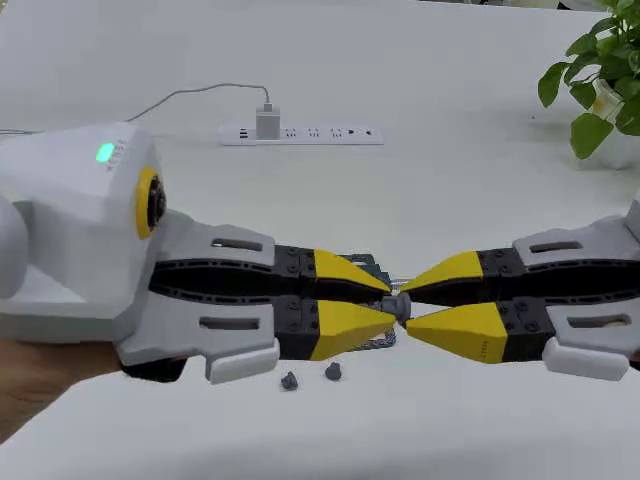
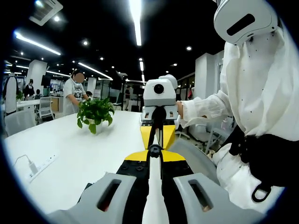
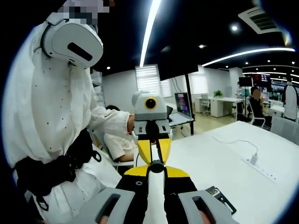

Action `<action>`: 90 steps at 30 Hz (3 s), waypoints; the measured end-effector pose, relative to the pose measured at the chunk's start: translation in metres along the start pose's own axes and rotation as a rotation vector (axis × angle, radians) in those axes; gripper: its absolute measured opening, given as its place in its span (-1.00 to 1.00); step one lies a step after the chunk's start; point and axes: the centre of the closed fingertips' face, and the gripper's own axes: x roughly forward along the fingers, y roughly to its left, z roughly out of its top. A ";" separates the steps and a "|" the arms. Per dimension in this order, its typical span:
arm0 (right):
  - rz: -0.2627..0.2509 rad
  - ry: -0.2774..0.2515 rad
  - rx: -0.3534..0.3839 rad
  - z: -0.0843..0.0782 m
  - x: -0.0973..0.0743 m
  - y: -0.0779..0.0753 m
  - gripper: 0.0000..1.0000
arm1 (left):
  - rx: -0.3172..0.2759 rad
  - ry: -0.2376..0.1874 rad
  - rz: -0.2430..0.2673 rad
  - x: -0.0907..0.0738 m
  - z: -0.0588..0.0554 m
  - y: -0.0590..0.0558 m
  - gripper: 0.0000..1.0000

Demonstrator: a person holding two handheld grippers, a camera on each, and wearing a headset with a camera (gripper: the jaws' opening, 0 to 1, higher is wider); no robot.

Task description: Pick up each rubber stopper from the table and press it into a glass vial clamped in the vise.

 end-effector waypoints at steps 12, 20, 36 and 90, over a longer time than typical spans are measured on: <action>-0.022 -0.084 0.004 0.022 -0.006 -0.007 -0.86 | -0.068 -0.132 0.031 -0.006 0.023 0.006 -0.93; -0.024 -0.109 -0.005 0.033 -0.005 -0.005 -0.87 | -0.085 -0.175 0.027 -0.008 0.031 0.006 -0.93; -0.017 -0.126 -0.010 0.036 -0.004 -0.003 -0.89 | -0.094 -0.205 0.021 -0.010 0.035 0.004 -0.92; -0.047 0.077 0.007 0.023 0.013 -0.043 -0.90 | 0.064 0.127 0.273 -0.044 -0.051 0.027 -0.04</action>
